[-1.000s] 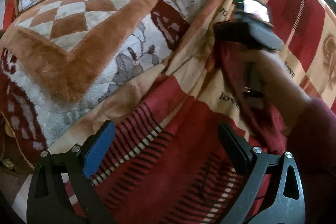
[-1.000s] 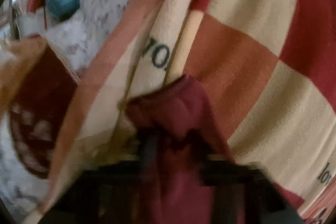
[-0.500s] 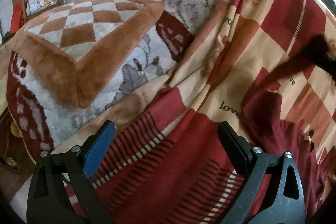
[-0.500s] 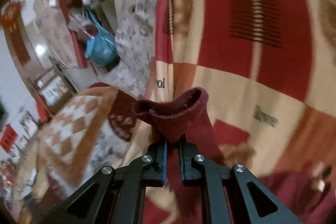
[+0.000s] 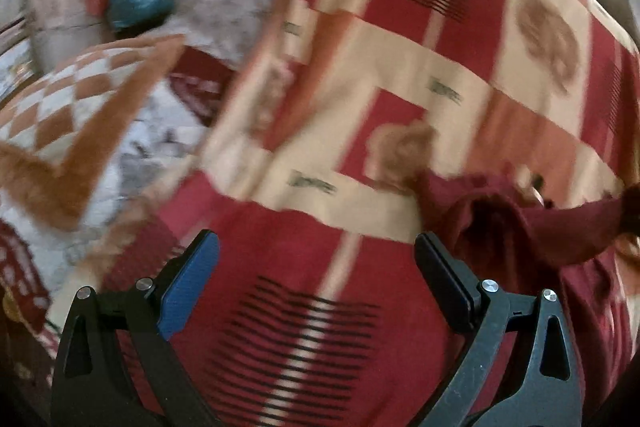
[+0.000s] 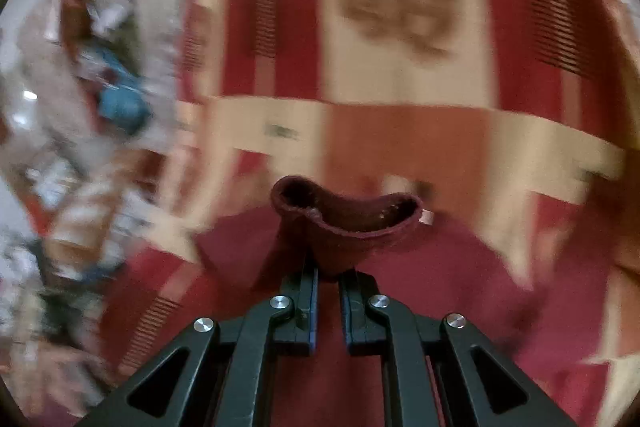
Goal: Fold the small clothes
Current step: 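Carry the held sleeve across the sweatshirt back with the right gripper, then lay the sleeve down on the sweatshirt and open the right gripper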
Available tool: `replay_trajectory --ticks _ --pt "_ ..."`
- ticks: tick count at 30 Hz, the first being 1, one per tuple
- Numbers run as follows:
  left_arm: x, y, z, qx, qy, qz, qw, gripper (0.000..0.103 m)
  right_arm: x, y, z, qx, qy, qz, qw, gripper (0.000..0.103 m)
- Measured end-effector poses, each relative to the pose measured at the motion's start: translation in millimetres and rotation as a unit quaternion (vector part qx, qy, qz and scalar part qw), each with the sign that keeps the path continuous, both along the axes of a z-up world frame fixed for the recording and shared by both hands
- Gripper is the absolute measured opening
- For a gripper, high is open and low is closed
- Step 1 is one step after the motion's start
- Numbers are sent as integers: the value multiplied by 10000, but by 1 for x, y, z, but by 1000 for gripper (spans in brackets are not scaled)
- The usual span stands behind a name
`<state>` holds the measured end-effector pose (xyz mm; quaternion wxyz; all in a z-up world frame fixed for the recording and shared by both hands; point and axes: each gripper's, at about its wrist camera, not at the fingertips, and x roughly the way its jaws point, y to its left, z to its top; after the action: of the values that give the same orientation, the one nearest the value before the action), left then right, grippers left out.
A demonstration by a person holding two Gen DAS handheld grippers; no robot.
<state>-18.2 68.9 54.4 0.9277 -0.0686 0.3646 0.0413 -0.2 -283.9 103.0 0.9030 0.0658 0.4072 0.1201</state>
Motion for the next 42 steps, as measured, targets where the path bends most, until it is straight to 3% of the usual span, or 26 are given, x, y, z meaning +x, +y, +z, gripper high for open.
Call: replay_trajectory --ticks 3,6,8,10,12,14,16,19,21,25,28,30,33,36,40,42 --pt "5 -25 -10 18 204 -306 9993 98 -2 -33 -33 -377 275 -348 9983 8" --pt "8 -40 -22 21 425 -478 9979 98 0 -67 -67 -298 998 -688 9922 9" --pt "9 -44 -29 179 543 -441 9974 98 -5 -81 -72 -475 1225 -1040 9859 13" --pt "15 -46 -37 333 694 -407 9962 98 -15 -83 -58 -156 1070 -1030 9888 16" --pt "21 -45 -42 459 789 -288 9954 98 -18 -70 -41 115 868 -863 9924 40" --pt "26 -43 -44 723 868 -92 9936 98 -11 -33 -25 456 666 -261 9964 41" --pt "29 -35 -42 860 829 89 9928 98 -1 13 -22 762 751 528 9929 41" --pt "27 -13 -31 899 657 412 9929 98 14 92 -43 1222 1149 1523 9740 41" --pt "26 3 -26 979 551 706 9912 98 25 135 -63 1139 1296 1753 9693 41" --pt "23 32 -20 722 509 1059 9904 98 51 181 -92 737 1019 1530 9802 41" --pt "23 41 -17 608 478 1155 9903 98 74 196 -104 756 746 1250 9865 41" --pt "24 42 -15 612 433 1174 9902 98 79 211 -107 1235 889 1543 9762 43" --pt "26 42 -13 663 389 1249 9892 98 74 228 -104 1117 812 1726 9753 43" --pt "28 40 -13 527 351 1212 9906 98 73 218 -109 1400 989 1654 9712 43" --pt "31 19 -8 569 190 876 9943 98 48 192 -91 1556 1459 1870 9589 43" --pt "31 9 -5 460 89 674 9966 98 27 163 -75 1516 1287 1836 9627 44"
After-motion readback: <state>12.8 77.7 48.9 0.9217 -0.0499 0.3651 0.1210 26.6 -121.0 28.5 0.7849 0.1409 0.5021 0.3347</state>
